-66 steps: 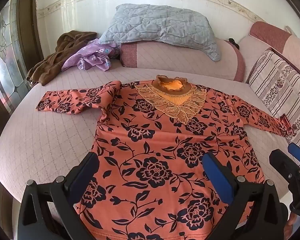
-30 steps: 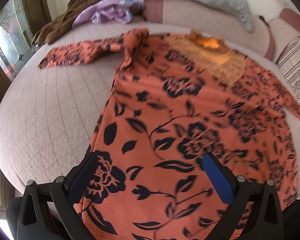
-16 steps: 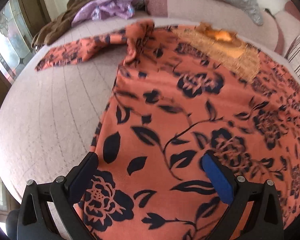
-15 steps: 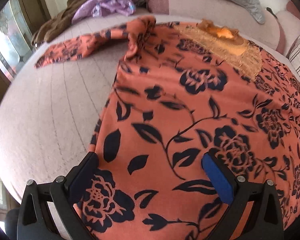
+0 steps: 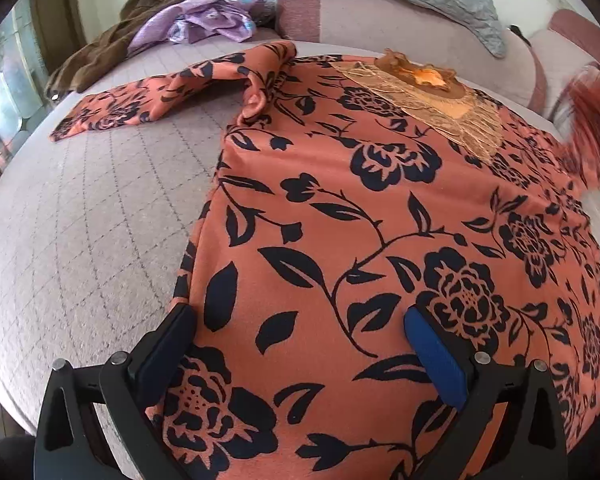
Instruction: Fold small clothes
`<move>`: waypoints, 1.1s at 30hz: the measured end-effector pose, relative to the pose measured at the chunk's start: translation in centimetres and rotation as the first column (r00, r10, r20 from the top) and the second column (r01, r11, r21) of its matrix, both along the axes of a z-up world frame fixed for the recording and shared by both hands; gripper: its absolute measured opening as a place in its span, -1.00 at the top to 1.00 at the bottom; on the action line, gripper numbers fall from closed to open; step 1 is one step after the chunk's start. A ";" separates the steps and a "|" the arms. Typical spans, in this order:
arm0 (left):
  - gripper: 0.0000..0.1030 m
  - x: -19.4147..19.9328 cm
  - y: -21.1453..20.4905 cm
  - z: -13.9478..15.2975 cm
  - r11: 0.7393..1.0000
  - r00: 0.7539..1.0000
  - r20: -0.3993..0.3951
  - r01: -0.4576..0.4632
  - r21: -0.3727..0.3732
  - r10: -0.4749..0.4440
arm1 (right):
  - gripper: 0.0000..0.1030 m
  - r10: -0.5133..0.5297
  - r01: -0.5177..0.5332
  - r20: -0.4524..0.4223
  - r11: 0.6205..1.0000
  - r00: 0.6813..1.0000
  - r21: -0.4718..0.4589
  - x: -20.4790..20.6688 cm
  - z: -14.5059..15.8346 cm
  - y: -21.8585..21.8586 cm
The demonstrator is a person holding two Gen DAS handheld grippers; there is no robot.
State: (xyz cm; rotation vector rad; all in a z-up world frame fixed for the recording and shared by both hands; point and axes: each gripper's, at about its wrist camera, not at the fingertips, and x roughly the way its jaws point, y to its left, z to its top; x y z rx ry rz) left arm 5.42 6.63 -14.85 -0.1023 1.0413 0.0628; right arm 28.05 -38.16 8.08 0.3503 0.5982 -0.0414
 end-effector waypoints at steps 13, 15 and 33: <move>-1.00 1.9 4.8 7.4 0.950 0.987 0.152 0.004 -0.311 0.046 | -0.35 0.392 -0.351 -0.340 0.919 0.855 0.178 3.5 -11.0 17.0; -1.00 5.0 4.4 8.6 0.924 0.984 0.177 0.037 -0.380 0.033 | -0.45 0.371 -0.335 -0.302 0.928 0.878 0.164 3.5 -8.8 14.6; 0.85 20.6 2.6 1.8 0.947 0.986 -0.127 -0.142 -0.288 0.109 | -0.48 0.327 -0.244 -0.242 0.916 0.913 0.319 6.6 -2.4 5.0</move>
